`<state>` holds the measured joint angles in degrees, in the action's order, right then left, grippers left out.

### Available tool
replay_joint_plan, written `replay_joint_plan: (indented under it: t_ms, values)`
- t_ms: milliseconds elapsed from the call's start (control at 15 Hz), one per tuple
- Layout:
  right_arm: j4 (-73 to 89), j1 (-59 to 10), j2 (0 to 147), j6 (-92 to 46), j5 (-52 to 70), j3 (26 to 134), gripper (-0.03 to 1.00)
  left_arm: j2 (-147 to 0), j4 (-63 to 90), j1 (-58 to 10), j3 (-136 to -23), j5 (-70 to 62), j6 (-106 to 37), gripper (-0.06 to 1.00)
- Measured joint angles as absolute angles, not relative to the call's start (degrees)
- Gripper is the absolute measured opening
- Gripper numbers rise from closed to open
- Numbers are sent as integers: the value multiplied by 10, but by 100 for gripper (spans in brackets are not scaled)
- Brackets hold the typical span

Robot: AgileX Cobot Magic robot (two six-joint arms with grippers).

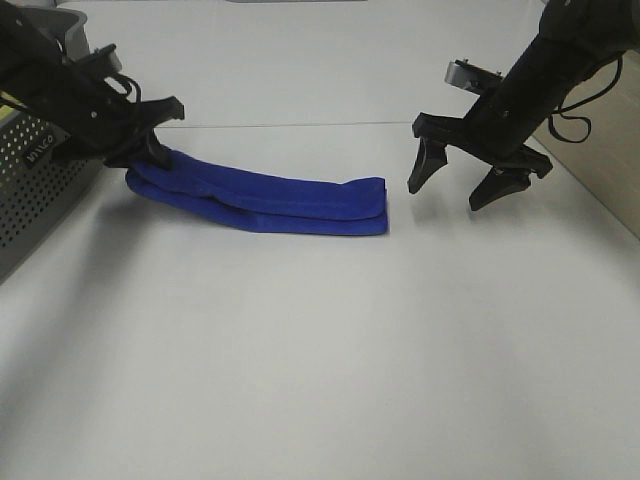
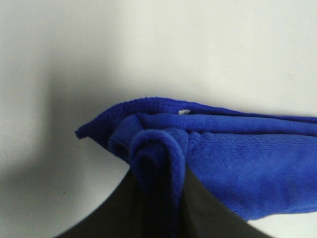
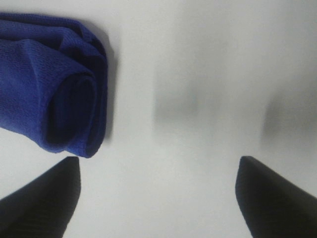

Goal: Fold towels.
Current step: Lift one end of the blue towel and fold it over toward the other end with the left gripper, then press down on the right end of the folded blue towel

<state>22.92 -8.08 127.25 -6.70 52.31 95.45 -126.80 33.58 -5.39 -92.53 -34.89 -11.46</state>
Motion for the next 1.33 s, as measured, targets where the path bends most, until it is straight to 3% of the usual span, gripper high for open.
replay_joint_plan:
  t_ms: [333,533,800,933,1067,1333]
  values:
    - [233,-81,1273,-67,534,955,80,-1245,331,-103,-970,-395,-75,11]
    - [234,-81,1273,-67,539,955,80,-1248,332,-167,-1000,-376,-60,11]
    - [236,-81,1273,-67,552,955,80,-1314,332,-215,-1070,-373,5,12]
    - [236,-81,1273,-67,554,955,80,-1351,333,-231,-1106,-373,36,28]
    - [245,-81,1273,-67,569,955,80,-1372,369,-252,-1133,-371,42,55]
    - [245,-81,1269,-67,586,955,80,-1373,409,-268,-1149,-359,42,61]
